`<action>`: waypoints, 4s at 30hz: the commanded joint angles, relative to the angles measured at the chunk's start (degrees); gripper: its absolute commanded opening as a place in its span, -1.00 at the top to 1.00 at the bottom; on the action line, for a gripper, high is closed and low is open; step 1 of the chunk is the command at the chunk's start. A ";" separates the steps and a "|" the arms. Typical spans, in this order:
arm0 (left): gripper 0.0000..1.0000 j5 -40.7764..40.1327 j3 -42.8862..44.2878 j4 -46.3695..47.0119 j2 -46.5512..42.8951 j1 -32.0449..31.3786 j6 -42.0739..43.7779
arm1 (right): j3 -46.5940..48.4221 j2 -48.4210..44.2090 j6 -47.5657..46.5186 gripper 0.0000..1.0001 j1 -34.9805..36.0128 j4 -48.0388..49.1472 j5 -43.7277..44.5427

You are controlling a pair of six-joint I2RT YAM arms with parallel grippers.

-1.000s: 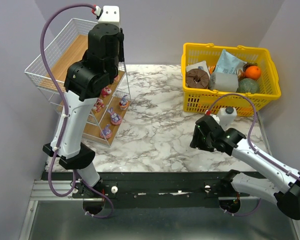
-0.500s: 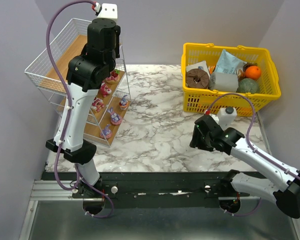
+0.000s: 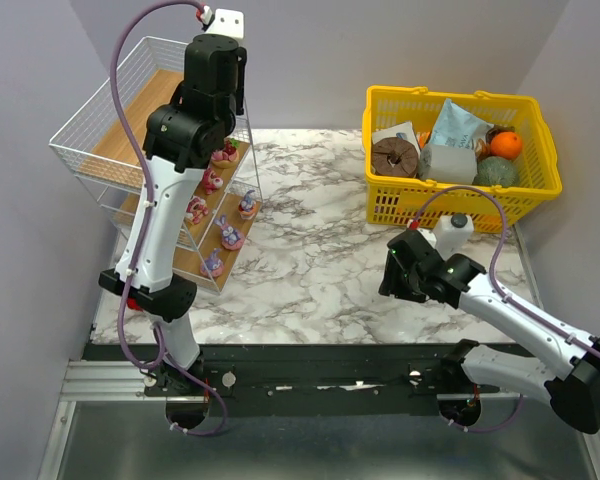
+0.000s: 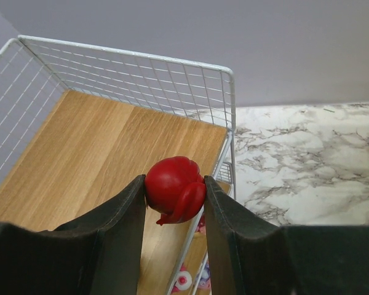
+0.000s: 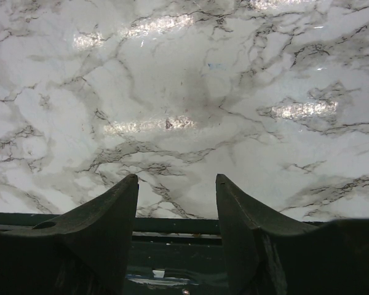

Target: Place and organize the plastic toys onto the shelf

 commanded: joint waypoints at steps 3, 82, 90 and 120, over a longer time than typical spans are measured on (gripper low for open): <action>0.67 1.93 -0.43 -0.96 1.30 1.60 -0.79 | 0.22 0.87 0.17 -0.22 -0.38 1.22 1.44; -0.32 5.36 -0.34 5.55 0.86 3.19 1.05 | 1.10 4.30 -1.94 -0.22 -0.46 2.80 0.30; -0.32 6.76 -0.52 6.69 -0.72 3.19 0.62 | 1.01 4.39 -1.77 -0.22 -0.46 3.24 -0.32; 1.00 27.51 -4.83 1.77 -4.94 3.19 -13.27 | 0.22 4.65 -2.30 -0.22 -0.46 3.50 -1.20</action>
